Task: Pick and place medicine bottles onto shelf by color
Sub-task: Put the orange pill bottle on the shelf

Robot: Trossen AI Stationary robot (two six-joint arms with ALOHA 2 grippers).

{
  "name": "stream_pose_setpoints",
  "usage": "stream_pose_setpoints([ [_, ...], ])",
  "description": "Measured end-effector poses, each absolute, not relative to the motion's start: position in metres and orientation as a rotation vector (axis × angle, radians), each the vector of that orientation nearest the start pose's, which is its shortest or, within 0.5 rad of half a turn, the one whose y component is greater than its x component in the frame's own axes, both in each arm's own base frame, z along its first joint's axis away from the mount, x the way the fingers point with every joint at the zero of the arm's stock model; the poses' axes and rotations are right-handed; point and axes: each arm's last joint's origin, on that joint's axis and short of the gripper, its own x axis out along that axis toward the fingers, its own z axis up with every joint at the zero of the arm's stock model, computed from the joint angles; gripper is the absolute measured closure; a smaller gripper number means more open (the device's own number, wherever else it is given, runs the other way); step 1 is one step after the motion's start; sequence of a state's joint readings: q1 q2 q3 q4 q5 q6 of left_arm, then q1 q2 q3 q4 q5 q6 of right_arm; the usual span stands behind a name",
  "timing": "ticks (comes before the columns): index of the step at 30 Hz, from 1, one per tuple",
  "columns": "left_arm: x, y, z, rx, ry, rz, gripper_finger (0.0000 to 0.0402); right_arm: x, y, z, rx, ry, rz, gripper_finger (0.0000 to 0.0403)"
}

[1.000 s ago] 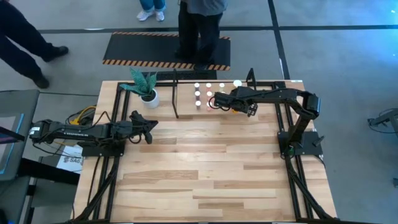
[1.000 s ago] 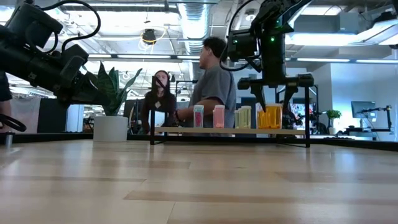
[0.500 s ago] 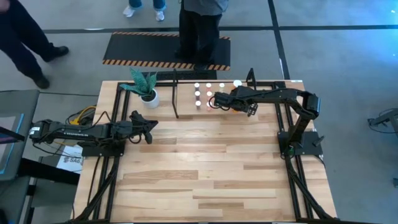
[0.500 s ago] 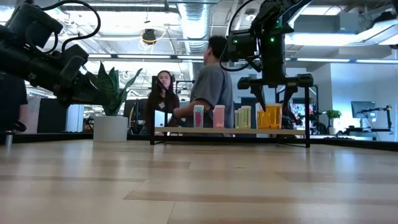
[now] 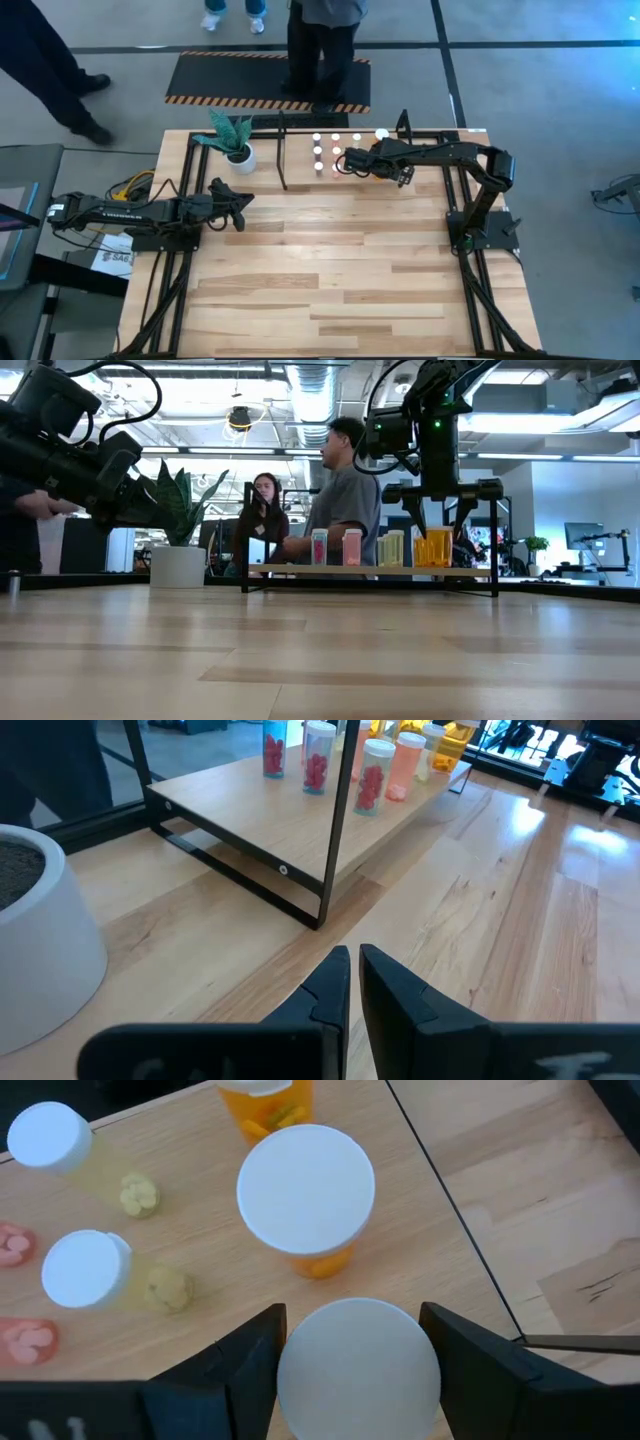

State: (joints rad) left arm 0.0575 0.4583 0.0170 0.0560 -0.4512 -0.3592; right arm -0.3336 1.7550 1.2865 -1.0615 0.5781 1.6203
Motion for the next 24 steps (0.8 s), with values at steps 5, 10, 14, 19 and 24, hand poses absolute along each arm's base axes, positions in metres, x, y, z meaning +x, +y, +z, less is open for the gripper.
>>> stream_pose_setpoints([
  [5,0.1164,0.0193,0.1347,-0.271,0.287,0.564,0.0388,0.2951,-0.1191,0.214,0.987,0.591,-1.726,0.0152],
  [10,0.1164,0.0194,0.1347,-0.271,0.287,0.564,0.0388,0.295,-0.1192,0.214,0.988,0.591,-1.726,0.0152],
  [14,0.1164,0.0193,0.1346,-0.271,0.287,0.564,0.0388,0.2958,-0.1178,0.2139,0.986,0.592,-1.721,0.0152],
  [19,0.1164,0.0193,0.1347,-0.271,0.286,0.564,0.0388,0.2962,-0.1167,0.2139,0.985,0.593,-1.718,0.0152],
  [24,0.1164,0.0193,0.1346,-0.271,0.287,0.564,0.0388,0.2957,-0.1168,0.2139,0.987,0.592,-1.724,0.0153],
])
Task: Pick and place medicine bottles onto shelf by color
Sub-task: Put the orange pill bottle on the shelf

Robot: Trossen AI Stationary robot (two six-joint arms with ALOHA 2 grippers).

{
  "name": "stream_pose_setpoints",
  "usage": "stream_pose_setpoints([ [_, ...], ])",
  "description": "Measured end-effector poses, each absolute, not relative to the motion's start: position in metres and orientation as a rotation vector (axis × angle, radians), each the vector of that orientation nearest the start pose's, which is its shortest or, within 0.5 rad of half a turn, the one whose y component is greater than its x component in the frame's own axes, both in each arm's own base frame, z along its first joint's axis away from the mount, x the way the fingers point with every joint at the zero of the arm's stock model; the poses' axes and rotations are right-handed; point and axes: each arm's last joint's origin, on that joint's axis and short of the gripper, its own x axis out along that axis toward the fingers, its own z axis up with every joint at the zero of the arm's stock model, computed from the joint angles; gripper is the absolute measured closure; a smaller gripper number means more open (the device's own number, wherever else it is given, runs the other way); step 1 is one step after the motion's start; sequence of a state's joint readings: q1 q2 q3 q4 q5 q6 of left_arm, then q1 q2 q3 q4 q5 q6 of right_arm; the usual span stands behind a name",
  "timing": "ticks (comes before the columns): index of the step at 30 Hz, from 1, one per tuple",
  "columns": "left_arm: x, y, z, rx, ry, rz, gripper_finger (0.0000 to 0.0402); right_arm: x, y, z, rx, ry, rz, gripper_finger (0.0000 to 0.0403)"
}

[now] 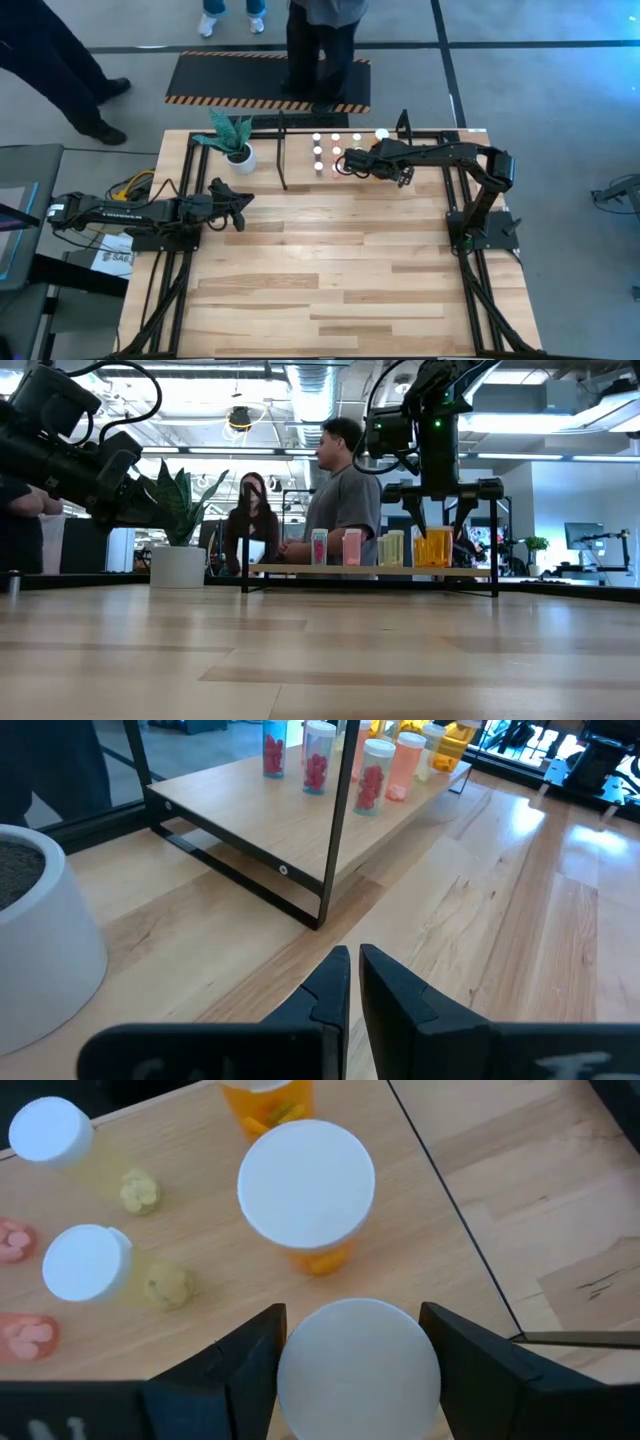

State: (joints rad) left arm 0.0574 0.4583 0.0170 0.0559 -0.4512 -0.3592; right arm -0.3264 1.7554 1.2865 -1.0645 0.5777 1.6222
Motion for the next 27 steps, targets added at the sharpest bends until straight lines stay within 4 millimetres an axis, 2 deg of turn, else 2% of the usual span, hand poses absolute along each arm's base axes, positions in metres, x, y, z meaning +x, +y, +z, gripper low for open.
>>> stream_pose_setpoints([
  [27,0.1164,0.0193,0.1347,-0.271,0.286,0.564,0.0388,0.2959,-0.118,0.2138,0.974,0.606,-1.712,0.0153],
])
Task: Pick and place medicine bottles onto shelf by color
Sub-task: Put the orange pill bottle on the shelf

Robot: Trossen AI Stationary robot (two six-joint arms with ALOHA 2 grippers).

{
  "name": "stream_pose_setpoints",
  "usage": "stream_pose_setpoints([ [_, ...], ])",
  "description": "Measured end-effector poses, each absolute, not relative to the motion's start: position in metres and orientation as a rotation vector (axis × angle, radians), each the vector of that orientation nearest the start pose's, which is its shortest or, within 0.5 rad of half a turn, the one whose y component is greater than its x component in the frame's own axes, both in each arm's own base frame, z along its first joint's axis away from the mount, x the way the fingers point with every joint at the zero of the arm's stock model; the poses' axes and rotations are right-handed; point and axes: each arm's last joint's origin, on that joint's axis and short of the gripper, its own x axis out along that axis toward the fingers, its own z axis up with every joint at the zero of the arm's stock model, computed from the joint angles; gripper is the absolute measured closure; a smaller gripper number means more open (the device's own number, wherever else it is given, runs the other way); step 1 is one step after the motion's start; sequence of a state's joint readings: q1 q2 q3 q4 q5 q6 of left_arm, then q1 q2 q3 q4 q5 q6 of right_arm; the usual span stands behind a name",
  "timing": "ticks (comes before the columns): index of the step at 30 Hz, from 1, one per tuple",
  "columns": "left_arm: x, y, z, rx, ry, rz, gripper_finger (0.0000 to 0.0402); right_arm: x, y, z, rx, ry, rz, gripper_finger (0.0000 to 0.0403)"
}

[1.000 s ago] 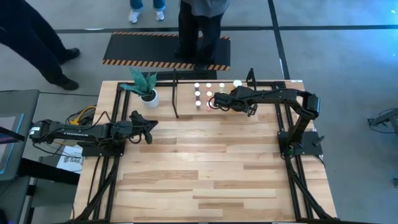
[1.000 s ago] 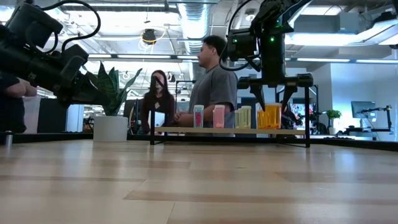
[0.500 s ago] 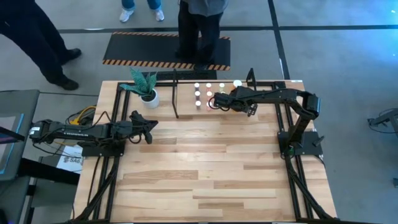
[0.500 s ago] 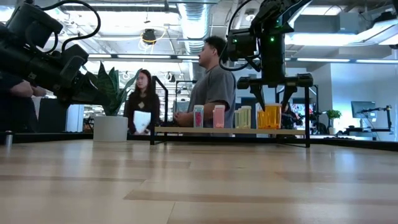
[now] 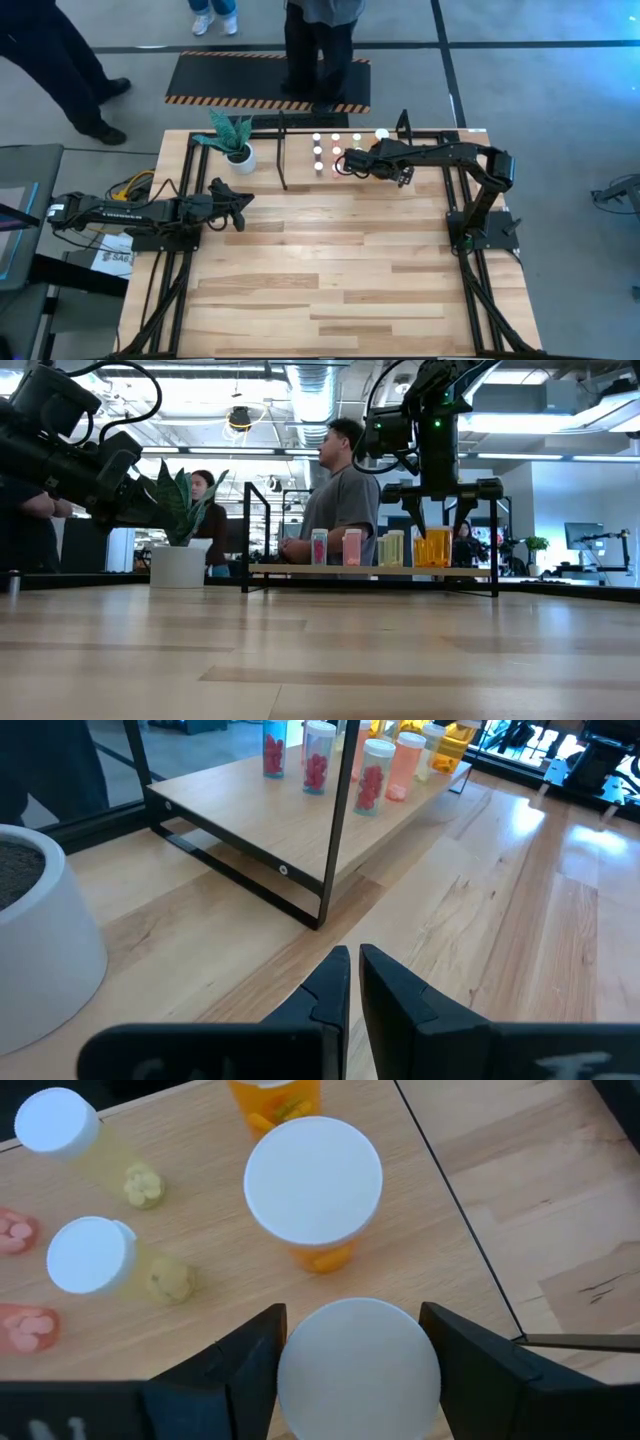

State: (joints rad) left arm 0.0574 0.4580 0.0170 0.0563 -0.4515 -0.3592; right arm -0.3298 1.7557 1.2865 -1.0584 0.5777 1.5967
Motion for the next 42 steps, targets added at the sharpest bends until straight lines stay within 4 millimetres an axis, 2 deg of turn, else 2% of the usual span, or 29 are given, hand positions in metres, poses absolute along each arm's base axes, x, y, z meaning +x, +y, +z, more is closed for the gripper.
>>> stream_pose_setpoints([
  [13,0.1164,0.0194,0.1347,-0.271,0.286,0.564,0.0388,0.2969,-0.1183,0.2137,0.98,0.597,-1.707,0.0184],
  [21,0.1164,0.0194,0.1347,-0.271,0.287,0.564,0.0388,0.297,-0.1184,0.2138,0.981,0.595,-1.707,0.0145],
  [42,0.1164,0.0194,0.1347,-0.271,0.287,0.564,0.0388,0.2971,-0.1184,0.2139,0.983,0.593,-1.707,0.0141],
])
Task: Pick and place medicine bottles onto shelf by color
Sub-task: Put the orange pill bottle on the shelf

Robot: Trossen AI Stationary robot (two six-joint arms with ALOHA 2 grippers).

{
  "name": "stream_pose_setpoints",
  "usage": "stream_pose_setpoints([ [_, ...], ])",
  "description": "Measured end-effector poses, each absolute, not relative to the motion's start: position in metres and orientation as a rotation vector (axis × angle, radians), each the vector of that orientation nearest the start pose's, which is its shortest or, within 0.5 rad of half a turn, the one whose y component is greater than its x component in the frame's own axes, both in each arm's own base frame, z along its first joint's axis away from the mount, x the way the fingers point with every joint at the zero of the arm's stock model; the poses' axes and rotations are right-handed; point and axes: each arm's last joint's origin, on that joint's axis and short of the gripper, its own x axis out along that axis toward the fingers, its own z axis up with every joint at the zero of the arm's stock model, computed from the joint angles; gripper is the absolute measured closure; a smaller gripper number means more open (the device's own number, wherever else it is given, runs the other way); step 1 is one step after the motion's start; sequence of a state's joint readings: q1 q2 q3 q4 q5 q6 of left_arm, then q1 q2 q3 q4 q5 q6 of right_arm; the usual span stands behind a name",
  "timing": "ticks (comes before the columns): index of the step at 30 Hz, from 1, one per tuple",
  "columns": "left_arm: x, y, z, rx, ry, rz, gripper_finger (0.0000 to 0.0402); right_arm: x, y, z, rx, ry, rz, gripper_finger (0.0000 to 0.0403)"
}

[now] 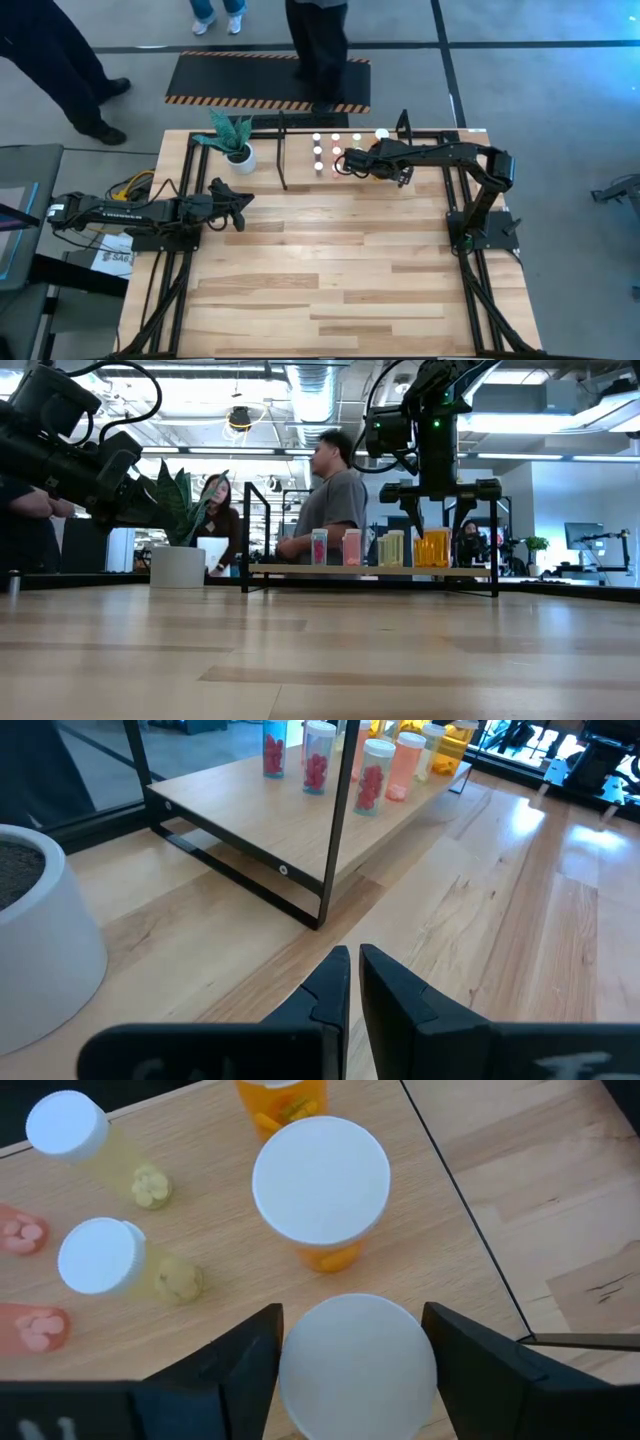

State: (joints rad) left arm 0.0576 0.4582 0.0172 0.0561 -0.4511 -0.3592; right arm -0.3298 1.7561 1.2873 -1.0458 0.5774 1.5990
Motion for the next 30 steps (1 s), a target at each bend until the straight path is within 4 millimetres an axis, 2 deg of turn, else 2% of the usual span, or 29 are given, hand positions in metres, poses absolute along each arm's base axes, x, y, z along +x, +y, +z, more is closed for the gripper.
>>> stream_pose_setpoints([
  [30,0.116,0.019,0.135,-0.271,0.287,0.564,0.0388,0.301,-0.108,0.213,1.025,0.638,-1.661,0.0141],
])
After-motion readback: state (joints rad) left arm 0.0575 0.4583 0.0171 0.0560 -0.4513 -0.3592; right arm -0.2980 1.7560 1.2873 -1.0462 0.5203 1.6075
